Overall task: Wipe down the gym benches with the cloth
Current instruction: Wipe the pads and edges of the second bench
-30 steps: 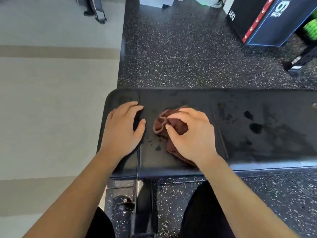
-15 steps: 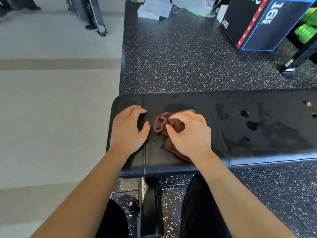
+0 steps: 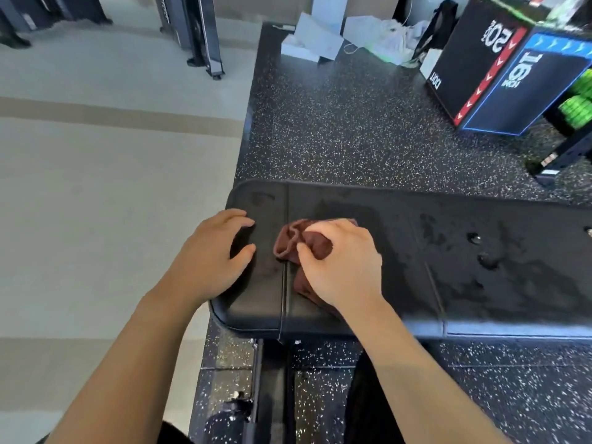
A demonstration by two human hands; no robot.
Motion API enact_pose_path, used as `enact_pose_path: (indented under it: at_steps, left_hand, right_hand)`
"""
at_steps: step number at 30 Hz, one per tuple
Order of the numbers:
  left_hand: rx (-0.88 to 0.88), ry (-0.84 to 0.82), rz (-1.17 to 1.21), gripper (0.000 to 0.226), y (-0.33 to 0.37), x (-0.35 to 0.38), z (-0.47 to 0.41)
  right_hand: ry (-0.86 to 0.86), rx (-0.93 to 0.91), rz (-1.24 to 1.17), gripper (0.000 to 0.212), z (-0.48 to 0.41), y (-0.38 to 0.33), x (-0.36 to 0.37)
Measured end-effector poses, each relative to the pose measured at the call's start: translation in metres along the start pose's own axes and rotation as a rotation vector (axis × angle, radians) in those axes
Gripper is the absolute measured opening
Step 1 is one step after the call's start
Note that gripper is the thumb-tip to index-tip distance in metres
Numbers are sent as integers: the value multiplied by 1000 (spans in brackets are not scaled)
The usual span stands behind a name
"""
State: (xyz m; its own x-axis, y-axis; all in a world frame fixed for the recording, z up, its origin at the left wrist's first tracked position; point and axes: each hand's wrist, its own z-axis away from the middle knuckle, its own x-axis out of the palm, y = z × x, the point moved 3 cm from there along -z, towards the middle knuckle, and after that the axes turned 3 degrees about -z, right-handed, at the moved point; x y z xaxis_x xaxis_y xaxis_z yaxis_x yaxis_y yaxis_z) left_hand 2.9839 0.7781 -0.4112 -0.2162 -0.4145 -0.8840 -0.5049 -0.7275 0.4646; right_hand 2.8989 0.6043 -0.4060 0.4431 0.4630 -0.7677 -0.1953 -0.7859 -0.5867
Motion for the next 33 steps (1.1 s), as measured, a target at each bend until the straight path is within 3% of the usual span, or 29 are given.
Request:
enact_pose_path:
  at_steps: [8,15,25,33]
  left_hand:
    - [16,-34,-10,48,-22,-6,27]
    - [41,28,50,50,-25,3,47]
    - [19,29,175,46,-36,2,63]
    - [-68,49,311,34,-53,-9,61]
  right_hand:
    - [-92,29,-10,24,-85,-33,44]
    - [-88,-174,-52,24,-10,-14,18]
    - [-192,-57,45,18,-82,-62,58]
    - [-168,-179,-1,17,-5,-53,37]
